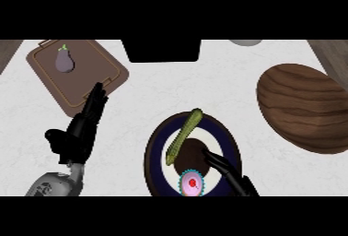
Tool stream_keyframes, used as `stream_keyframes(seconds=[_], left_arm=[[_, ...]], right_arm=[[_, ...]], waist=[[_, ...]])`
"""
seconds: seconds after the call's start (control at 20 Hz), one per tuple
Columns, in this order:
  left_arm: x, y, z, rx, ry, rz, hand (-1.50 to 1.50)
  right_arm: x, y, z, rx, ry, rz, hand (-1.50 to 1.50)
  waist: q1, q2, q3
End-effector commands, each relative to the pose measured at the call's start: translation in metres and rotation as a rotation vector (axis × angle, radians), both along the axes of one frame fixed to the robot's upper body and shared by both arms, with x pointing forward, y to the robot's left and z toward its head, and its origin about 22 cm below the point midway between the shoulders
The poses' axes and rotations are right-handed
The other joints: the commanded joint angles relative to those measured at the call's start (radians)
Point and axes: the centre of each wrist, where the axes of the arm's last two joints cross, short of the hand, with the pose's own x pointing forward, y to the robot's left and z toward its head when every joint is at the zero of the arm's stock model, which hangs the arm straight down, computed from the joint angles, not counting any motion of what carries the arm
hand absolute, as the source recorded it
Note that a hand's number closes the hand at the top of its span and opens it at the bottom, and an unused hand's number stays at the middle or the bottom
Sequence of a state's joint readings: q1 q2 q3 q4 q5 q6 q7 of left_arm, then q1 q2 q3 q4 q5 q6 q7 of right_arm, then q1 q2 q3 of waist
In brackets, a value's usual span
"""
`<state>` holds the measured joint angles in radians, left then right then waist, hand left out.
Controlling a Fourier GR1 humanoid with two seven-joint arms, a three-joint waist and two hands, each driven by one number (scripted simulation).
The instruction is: Pick the cupcake from the plate and place it in the bowl
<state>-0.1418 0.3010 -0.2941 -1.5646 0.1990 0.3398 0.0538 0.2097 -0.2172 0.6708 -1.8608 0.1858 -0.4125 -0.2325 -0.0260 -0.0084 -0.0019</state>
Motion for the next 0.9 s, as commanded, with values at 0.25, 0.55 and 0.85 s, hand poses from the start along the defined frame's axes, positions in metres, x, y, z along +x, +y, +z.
stream_keyframes(seconds=[0.25, 0.55, 0.85], left_arm=[[0.005, -0.002, -0.002, 0.002, 0.000, -0.018, 0.00], [-0.001, 0.010, -0.006, -0.001, 0.001, -0.037, 0.00], [0.018, -0.009, 0.003, 0.001, -0.005, -0.036, 0.00]], right_arm=[[-0.028, -0.003, 0.073, -0.214, -0.006, -0.181, -1.50], [-0.020, 0.009, 0.110, -0.329, 0.188, -0.123, -1.50], [-0.008, 0.030, 0.111, -0.477, 0.350, -0.069, -1.50]], waist=[[0.016, 0.006, -0.001], [0.032, 0.009, -0.001], [0.031, 0.009, 0.001]])
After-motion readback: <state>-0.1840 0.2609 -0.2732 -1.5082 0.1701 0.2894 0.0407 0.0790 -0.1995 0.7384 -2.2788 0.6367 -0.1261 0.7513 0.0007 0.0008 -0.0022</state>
